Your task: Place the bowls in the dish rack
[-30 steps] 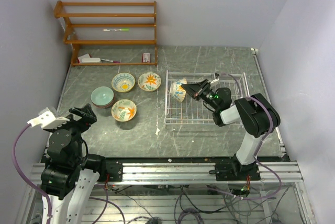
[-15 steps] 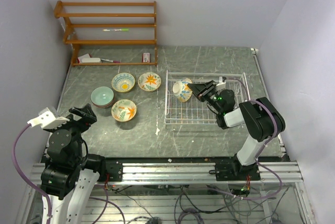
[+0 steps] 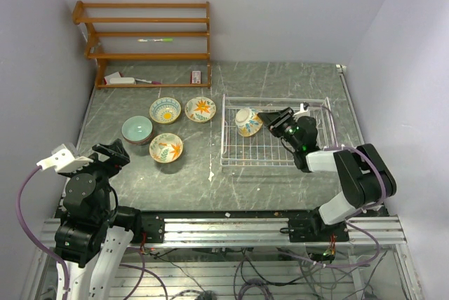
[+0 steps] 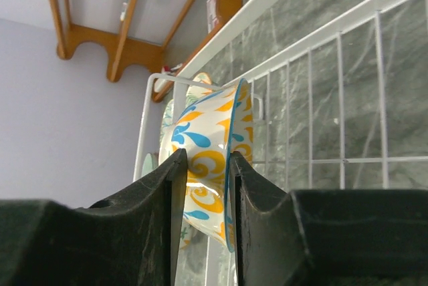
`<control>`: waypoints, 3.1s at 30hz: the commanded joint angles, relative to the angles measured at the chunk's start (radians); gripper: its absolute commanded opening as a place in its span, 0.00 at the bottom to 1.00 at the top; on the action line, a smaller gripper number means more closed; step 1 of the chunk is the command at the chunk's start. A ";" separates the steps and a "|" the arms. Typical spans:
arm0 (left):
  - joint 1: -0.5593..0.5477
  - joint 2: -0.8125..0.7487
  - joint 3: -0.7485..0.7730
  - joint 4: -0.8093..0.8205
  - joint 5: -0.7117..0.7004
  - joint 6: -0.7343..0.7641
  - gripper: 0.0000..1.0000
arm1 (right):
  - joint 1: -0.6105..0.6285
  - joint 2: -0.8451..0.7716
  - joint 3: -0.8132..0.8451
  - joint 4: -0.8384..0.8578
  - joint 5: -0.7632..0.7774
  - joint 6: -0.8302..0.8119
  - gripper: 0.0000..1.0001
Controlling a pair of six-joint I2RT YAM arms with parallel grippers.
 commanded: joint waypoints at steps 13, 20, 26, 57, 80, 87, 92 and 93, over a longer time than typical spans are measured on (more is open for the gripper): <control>0.005 -0.006 0.020 0.014 0.000 0.006 0.95 | 0.004 0.015 0.021 -0.271 0.020 -0.117 0.38; 0.005 -0.008 0.020 0.014 -0.001 0.005 0.95 | 0.004 0.048 0.036 -0.275 0.021 -0.131 0.39; 0.005 -0.008 0.019 0.014 0.000 0.005 0.95 | 0.008 0.075 0.061 -0.290 0.012 -0.156 0.39; 0.005 -0.011 0.019 0.013 -0.001 0.004 0.95 | 0.183 0.031 0.269 -0.605 0.260 -0.377 0.49; 0.006 -0.029 0.036 -0.044 -0.111 -0.061 0.95 | 0.734 0.151 0.860 -1.013 0.101 -0.999 0.60; 0.006 -0.046 0.034 -0.046 -0.117 -0.066 0.95 | 0.812 0.356 1.024 -1.057 0.089 -1.054 0.60; 0.005 -0.049 0.034 -0.044 -0.115 -0.064 0.95 | 0.839 0.489 1.117 -1.095 0.089 -1.089 0.60; 0.005 -0.050 0.033 -0.043 -0.114 -0.064 0.95 | 0.839 0.507 1.125 -1.096 0.087 -1.093 0.60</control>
